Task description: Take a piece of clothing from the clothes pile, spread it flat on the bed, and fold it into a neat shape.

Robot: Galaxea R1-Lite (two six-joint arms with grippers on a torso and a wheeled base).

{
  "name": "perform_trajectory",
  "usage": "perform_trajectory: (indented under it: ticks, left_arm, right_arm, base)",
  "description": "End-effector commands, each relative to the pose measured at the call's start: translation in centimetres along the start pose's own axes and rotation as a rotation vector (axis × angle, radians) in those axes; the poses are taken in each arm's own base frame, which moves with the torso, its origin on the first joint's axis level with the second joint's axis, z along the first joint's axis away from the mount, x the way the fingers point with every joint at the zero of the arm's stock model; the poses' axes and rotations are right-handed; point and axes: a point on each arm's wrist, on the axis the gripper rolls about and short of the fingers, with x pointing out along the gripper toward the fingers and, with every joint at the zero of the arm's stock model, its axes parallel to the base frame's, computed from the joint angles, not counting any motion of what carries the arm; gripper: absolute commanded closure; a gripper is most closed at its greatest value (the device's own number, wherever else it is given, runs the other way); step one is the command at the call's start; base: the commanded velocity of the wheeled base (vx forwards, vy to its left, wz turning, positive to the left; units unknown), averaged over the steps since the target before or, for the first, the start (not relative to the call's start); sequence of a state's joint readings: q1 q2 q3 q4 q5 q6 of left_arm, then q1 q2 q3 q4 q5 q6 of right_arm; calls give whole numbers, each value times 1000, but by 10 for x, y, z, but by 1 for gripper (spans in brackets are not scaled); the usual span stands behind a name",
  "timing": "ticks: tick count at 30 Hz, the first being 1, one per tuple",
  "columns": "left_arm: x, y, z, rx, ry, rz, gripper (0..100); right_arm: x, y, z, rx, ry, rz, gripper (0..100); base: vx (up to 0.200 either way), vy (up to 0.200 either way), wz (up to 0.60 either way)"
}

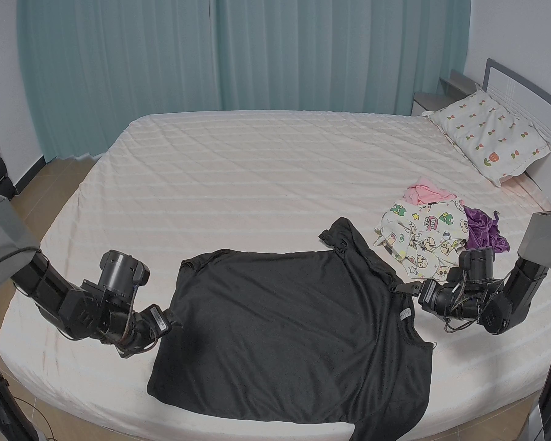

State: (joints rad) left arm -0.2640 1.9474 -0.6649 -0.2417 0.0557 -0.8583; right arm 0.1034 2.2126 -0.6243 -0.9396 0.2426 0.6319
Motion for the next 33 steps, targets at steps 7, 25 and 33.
perform_trajectory:
  ticks: [7, 25, 33]
  left_arm:
    - [17, -25, 29, -150, -13, -96, 0]
    - [24, -21, 38, -236, 34, -130, 0]
    - [34, -33, 52, -304, 13, -172, 0]
  right_arm:
    - [-7, -5, -14, 12, -4, 8, 0]
    - [-4, -4, -23, 15, 29, 4, 0]
    - [-3, -4, -24, 13, 32, 5, 0]
  base:
    - [0, 0, 0]
    - [33, 0, 0]
    - [0, 0, 0]
